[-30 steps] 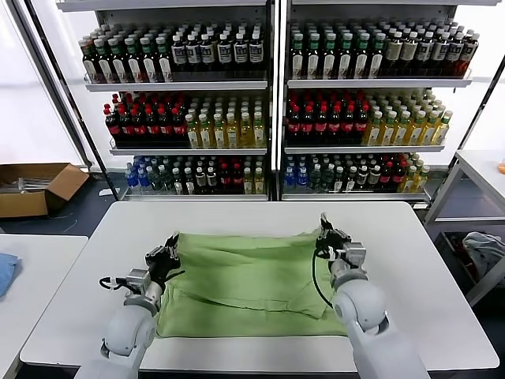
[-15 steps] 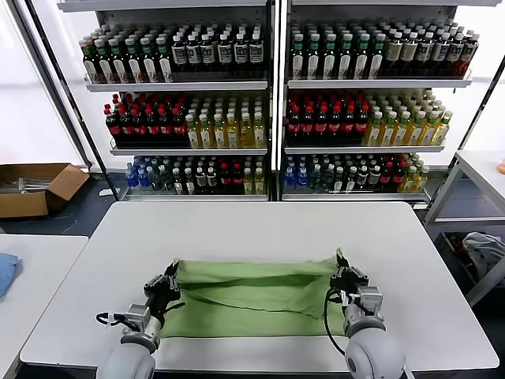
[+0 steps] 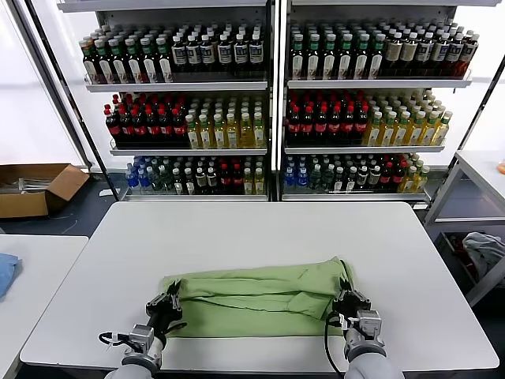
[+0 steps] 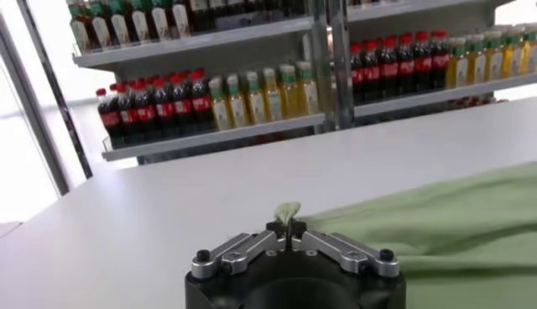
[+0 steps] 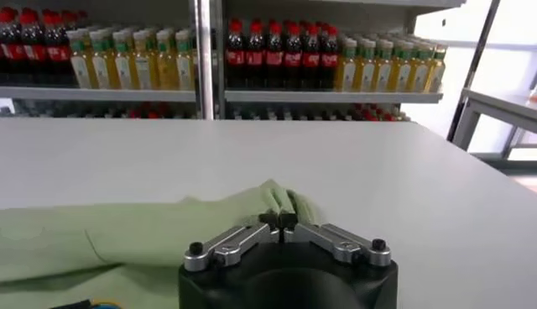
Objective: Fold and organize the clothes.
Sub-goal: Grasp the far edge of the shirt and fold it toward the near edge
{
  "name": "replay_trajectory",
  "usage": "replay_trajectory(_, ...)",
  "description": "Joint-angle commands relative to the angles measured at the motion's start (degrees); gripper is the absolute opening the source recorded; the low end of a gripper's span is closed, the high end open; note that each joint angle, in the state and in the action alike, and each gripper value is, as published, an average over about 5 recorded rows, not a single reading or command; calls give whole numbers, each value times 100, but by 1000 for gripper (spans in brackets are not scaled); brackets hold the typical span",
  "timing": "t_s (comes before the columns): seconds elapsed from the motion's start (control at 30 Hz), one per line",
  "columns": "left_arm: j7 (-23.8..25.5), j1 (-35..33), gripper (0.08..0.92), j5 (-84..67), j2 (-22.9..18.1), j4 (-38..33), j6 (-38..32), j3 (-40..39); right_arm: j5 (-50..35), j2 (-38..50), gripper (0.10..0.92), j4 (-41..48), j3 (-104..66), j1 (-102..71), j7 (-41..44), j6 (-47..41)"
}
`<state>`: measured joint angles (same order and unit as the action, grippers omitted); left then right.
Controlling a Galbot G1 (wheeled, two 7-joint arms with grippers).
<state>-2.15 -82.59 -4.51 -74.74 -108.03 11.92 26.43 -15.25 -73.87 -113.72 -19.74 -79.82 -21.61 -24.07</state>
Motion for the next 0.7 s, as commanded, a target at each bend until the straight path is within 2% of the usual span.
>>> replay_trajectory(0.03,-5,-145,91,375,-46,-36,6,-22,230,-10,107,218,10,-135,5,26)
replay_trajectory(0.17,-53,-126,98,481,-41,-96,85,-38,468,-31,133,277,35,-167,-10,12)
replay_trajectory(0.27,-85,-119,152,482,-32,-154,110,-27,566,-37,207,244,37,-205,-28,29)
replay_trajectory(0.4,-127,-129,264,456,-46,-333,162,0,591,-15,319,-71,-14,-332,-31,92)
replay_trajectory(0.7,-254,-246,524,447,-251,-780,303,13,335,57,579,-1432,-205,-753,68,358)
